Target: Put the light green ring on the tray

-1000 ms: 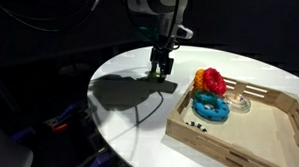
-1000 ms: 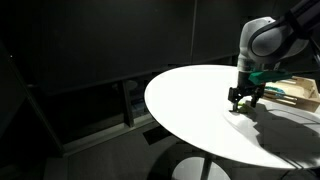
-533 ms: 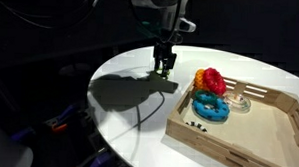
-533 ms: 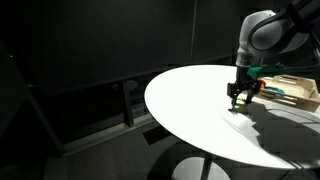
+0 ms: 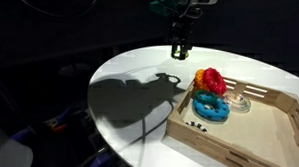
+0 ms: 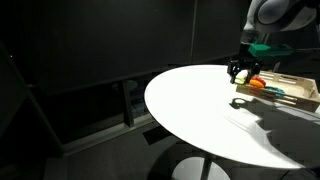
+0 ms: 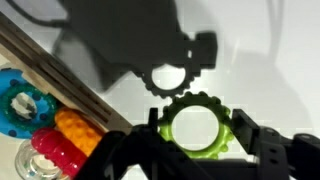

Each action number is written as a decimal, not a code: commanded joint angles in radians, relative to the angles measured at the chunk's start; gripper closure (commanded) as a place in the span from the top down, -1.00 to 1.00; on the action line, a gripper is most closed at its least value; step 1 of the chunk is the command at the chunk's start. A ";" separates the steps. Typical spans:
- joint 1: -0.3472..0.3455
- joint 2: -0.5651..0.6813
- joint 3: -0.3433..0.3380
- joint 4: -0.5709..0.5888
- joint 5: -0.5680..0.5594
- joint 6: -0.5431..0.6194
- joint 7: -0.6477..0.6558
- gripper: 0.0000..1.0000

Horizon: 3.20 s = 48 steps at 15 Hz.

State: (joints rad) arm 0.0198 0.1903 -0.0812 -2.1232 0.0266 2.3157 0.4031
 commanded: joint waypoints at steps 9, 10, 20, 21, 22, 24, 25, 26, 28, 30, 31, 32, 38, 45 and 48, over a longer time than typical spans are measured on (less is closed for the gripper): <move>-0.067 0.008 -0.096 0.128 -0.066 -0.041 0.193 -0.04; -0.069 0.014 -0.105 0.132 -0.083 -0.035 0.222 -0.04; -0.092 0.109 -0.153 0.154 -0.112 -0.049 0.355 -0.04; -0.091 0.119 -0.156 0.154 -0.114 -0.050 0.361 -0.04; -0.090 0.126 -0.157 0.156 -0.112 -0.054 0.363 -0.04; -0.090 0.137 -0.156 0.156 -0.102 -0.062 0.362 0.87; -0.092 0.141 -0.154 0.156 -0.096 -0.069 0.357 0.90; -0.095 0.143 -0.148 0.153 -0.084 -0.079 0.341 1.00; -0.109 0.136 -0.126 0.147 -0.035 -0.111 0.280 1.00; -0.119 0.117 -0.103 0.140 0.023 -0.153 0.190 1.00; -0.121 0.106 -0.096 0.138 0.046 -0.173 0.146 1.00; -0.121 0.097 -0.090 0.140 0.064 -0.200 0.105 1.00; -0.108 0.006 -0.068 0.133 0.066 -0.379 -0.090 1.00; -0.085 -0.137 -0.028 0.094 -0.009 -0.427 -0.215 1.00; -0.080 -0.192 -0.009 0.068 -0.039 -0.404 -0.267 1.00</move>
State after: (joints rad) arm -0.0621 0.0727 -0.1050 -2.0038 0.0171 1.8863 0.1920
